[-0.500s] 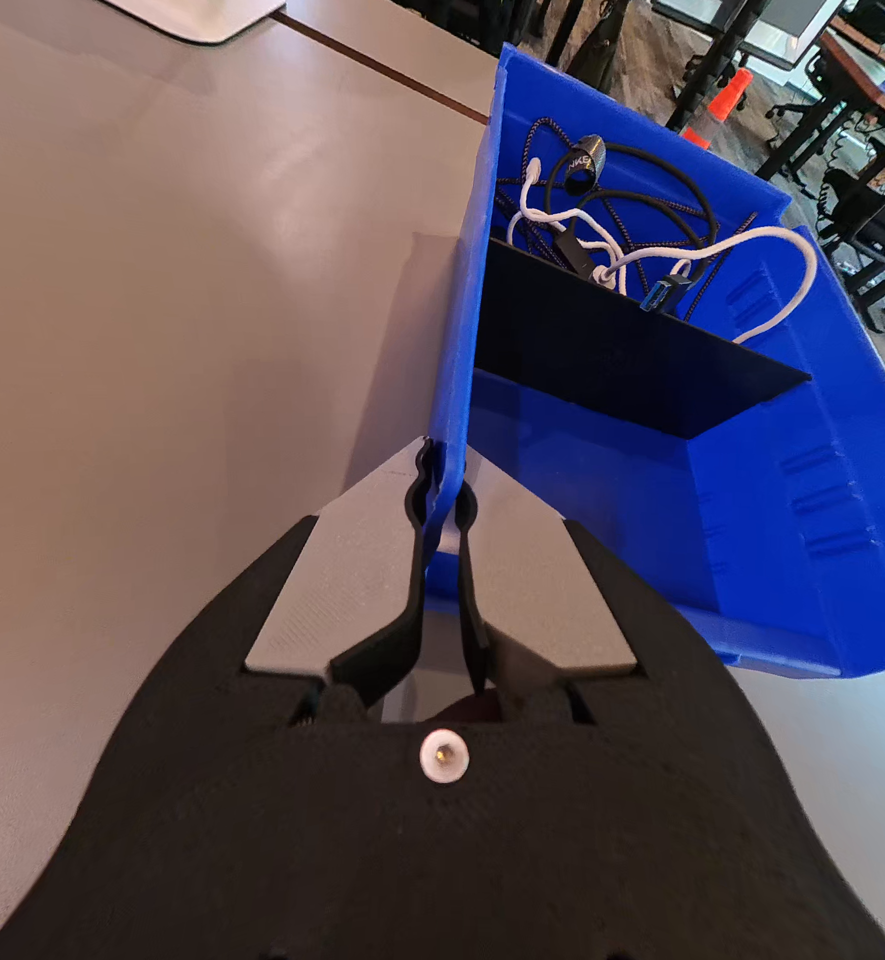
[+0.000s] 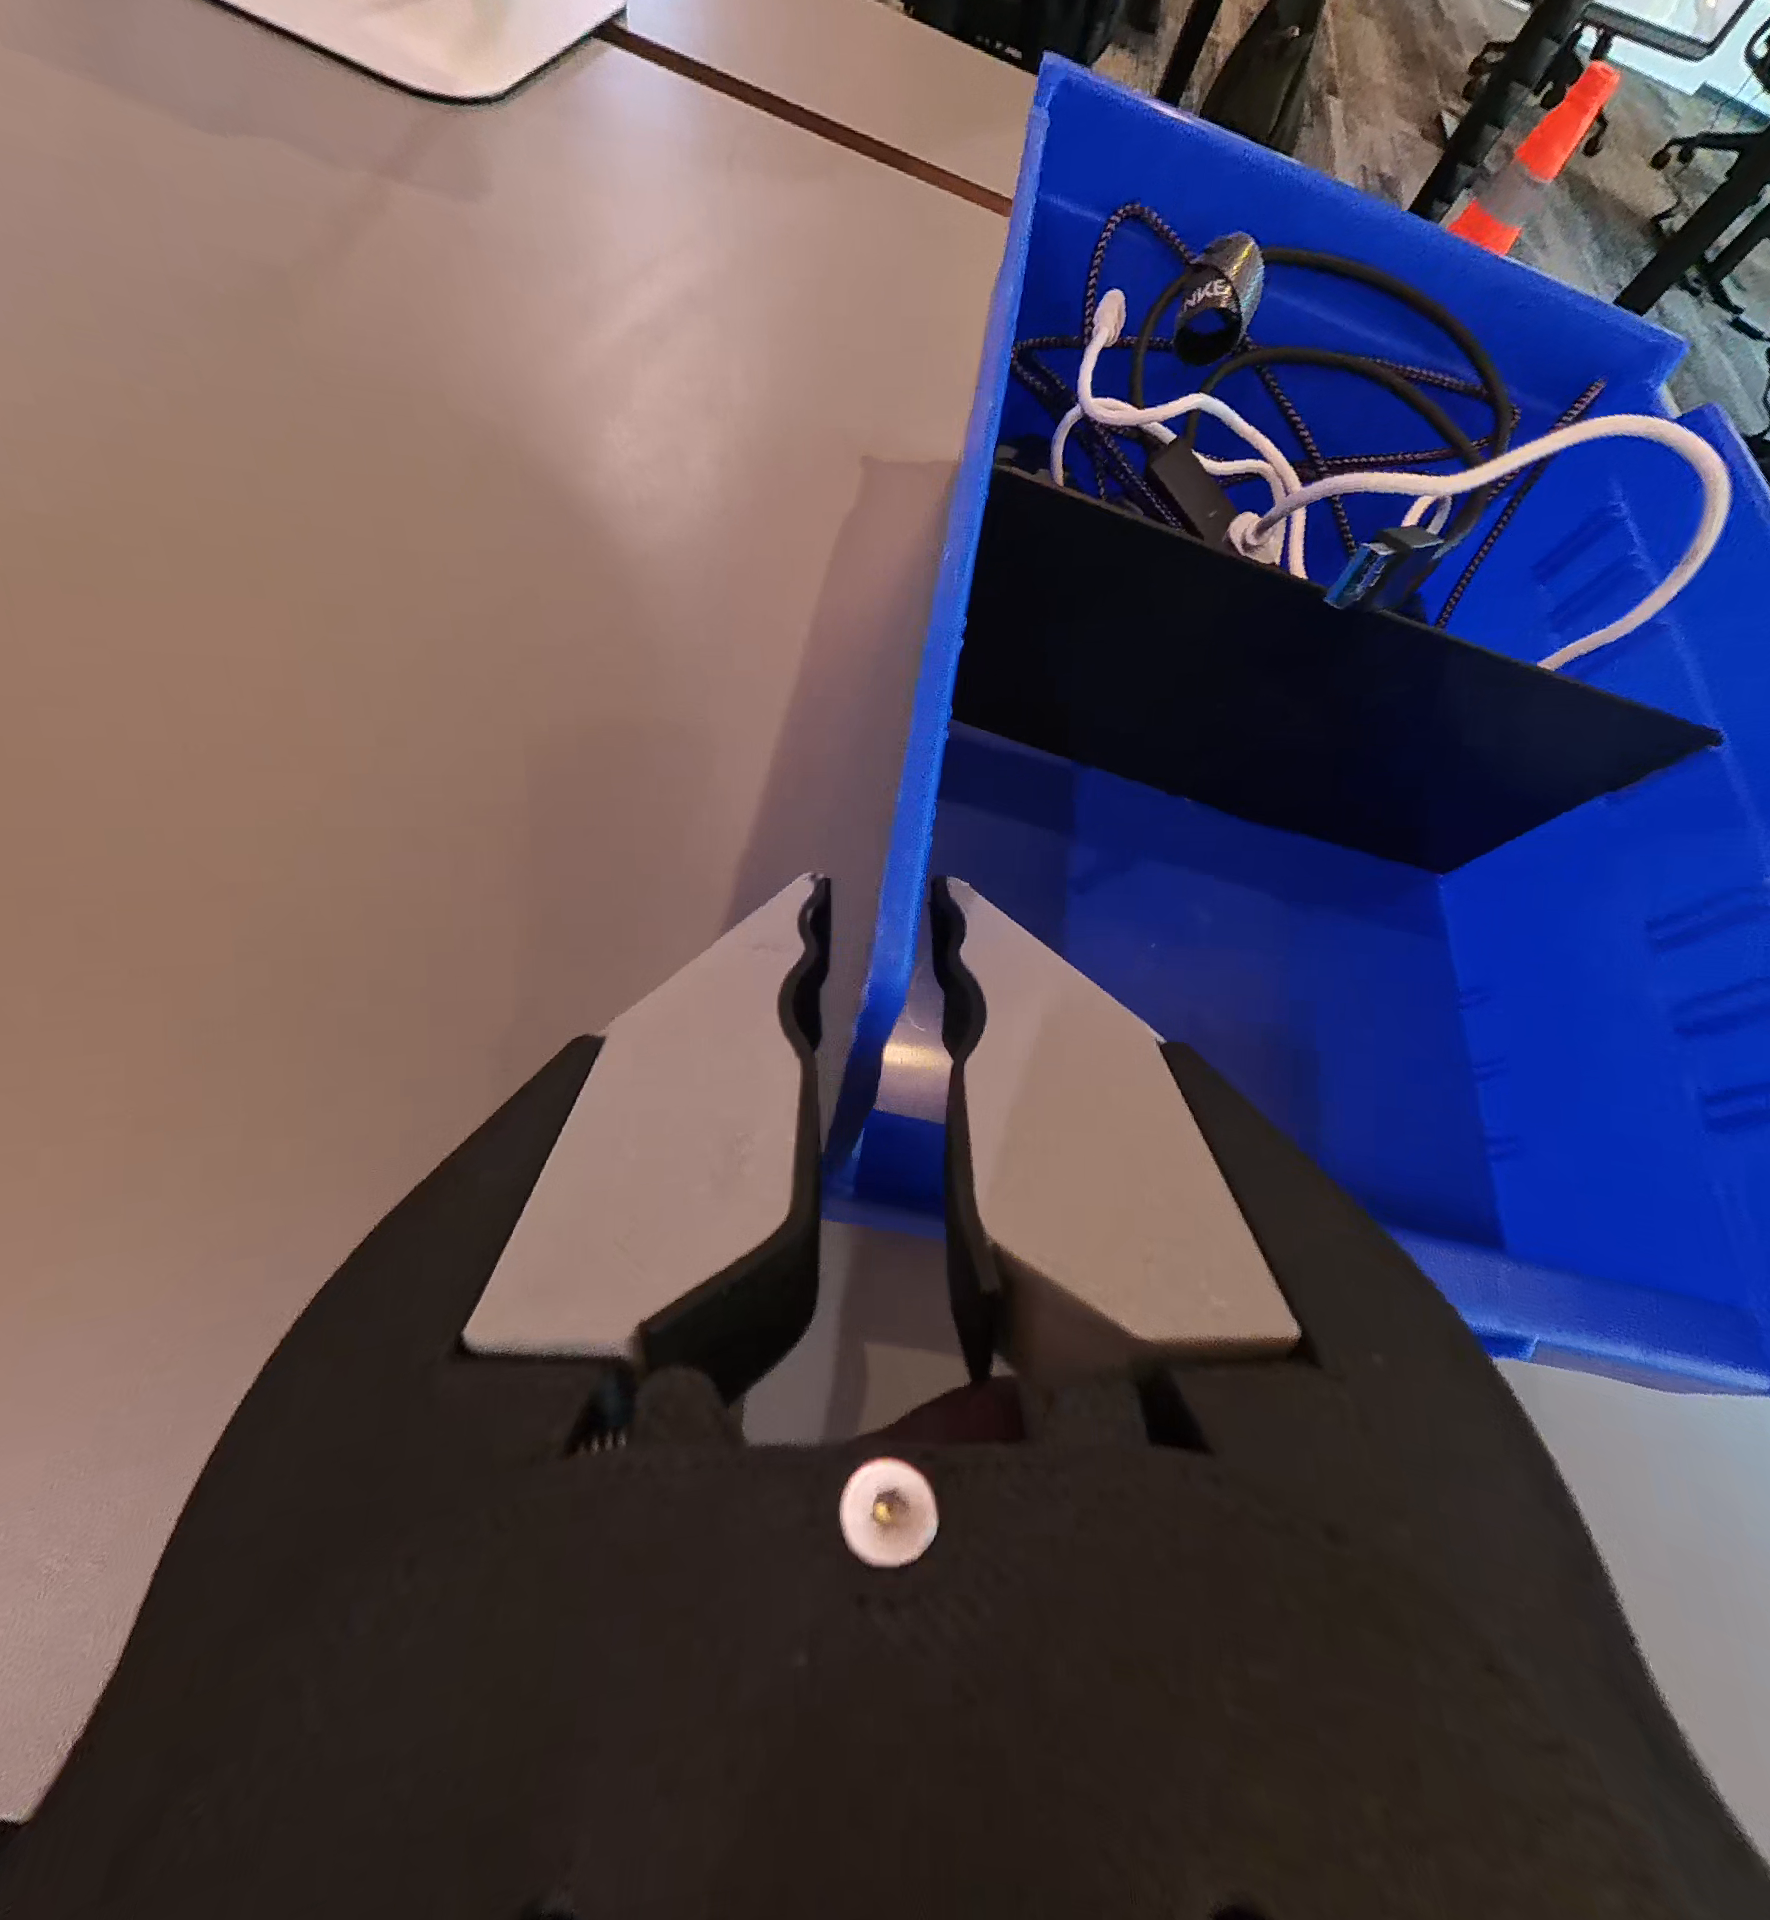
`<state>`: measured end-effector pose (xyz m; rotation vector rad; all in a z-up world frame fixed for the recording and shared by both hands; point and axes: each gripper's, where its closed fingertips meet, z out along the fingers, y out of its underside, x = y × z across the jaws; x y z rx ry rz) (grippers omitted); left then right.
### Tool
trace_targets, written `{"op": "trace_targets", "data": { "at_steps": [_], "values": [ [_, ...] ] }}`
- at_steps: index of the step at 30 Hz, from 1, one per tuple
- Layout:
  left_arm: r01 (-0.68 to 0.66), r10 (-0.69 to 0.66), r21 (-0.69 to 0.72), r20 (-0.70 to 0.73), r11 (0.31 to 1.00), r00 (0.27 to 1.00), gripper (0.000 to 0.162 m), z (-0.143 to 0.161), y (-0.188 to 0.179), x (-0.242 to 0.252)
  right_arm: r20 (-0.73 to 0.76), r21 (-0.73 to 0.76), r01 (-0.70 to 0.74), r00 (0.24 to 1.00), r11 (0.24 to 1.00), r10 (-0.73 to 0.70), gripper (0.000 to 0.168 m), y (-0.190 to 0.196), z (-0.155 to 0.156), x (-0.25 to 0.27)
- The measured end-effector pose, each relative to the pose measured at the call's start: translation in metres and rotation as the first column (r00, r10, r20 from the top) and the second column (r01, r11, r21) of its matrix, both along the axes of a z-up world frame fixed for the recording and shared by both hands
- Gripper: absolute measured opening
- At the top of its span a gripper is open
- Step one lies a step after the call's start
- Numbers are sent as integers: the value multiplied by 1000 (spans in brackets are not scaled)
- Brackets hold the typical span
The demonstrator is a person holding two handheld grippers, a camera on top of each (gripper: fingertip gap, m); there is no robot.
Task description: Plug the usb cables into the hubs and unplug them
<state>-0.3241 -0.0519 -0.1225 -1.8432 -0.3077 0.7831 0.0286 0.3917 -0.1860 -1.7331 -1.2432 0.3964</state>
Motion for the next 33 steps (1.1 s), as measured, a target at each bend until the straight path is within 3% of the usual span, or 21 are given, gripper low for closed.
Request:
{"op": "trace_targets", "data": {
  "at_steps": [11,21,33],
  "values": [
    [-2,5,34,-75,999,997,1,25,-5,9,91,8,6,996,1000,-7,3,3,-6,4],
    [16,-13,27,-96,1000,995,1,29,-4,17,133,60,10,991,998,-18,4,1,-6,9],
    [40,-34,57,-103,998,994,1,40,-2,25,91,14,0,996,1000,-1,3,-7,-6,8]
  ]
}}
